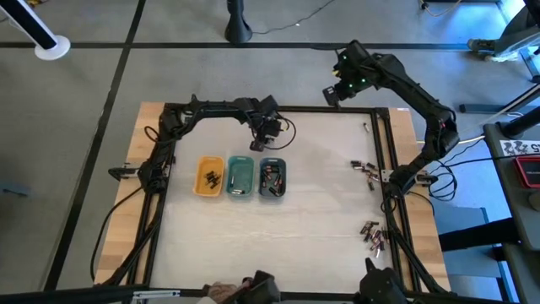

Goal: Sort batteries
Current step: Put the silver battery into the green bin, then put the small black battery into the yellow bin

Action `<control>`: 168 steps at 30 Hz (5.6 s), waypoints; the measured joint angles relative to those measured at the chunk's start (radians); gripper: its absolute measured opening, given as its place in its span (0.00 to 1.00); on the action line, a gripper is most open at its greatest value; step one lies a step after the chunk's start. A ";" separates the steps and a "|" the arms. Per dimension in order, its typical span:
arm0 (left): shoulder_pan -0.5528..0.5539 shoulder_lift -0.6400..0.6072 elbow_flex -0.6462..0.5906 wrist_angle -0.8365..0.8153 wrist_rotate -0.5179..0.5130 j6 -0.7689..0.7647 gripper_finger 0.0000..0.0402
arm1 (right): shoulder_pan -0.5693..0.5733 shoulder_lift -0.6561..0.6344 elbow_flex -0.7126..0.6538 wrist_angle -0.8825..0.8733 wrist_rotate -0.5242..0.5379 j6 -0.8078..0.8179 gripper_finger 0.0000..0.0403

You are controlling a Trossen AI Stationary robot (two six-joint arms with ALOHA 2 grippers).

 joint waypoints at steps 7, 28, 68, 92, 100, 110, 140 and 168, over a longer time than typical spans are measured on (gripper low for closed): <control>0.007 0.021 0.042 -0.105 -0.001 -0.070 0.38 | 0.010 -0.002 0.000 0.010 -0.028 0.000 0.00; 0.002 -0.094 0.042 -0.157 -0.025 -0.284 0.02 | 0.009 -0.110 0.001 0.104 -0.011 -0.031 0.01; -0.269 -0.479 -0.435 -0.328 0.088 -0.919 0.30 | 0.008 -0.109 0.001 0.177 -0.035 -0.214 0.01; 0.338 -0.647 -0.481 -0.798 -0.221 -0.506 0.39 | 0.163 -0.109 0.000 0.231 0.089 0.006 0.01; 0.351 -0.614 -0.623 -0.771 -0.335 -0.354 0.39 | 0.206 -0.109 0.000 0.136 0.146 -0.018 0.01; 0.347 -0.614 -0.751 -0.672 -0.349 -0.281 0.39 | 0.204 -0.109 0.000 0.127 0.169 -0.076 0.01; 0.316 -0.619 -0.753 -0.490 -0.326 -0.288 0.39 | 0.204 -0.109 0.000 0.137 0.168 -0.130 0.01; 0.281 -0.619 -0.864 -0.434 -0.434 -0.223 0.71 | 0.204 -0.109 0.000 0.169 0.168 -0.158 0.01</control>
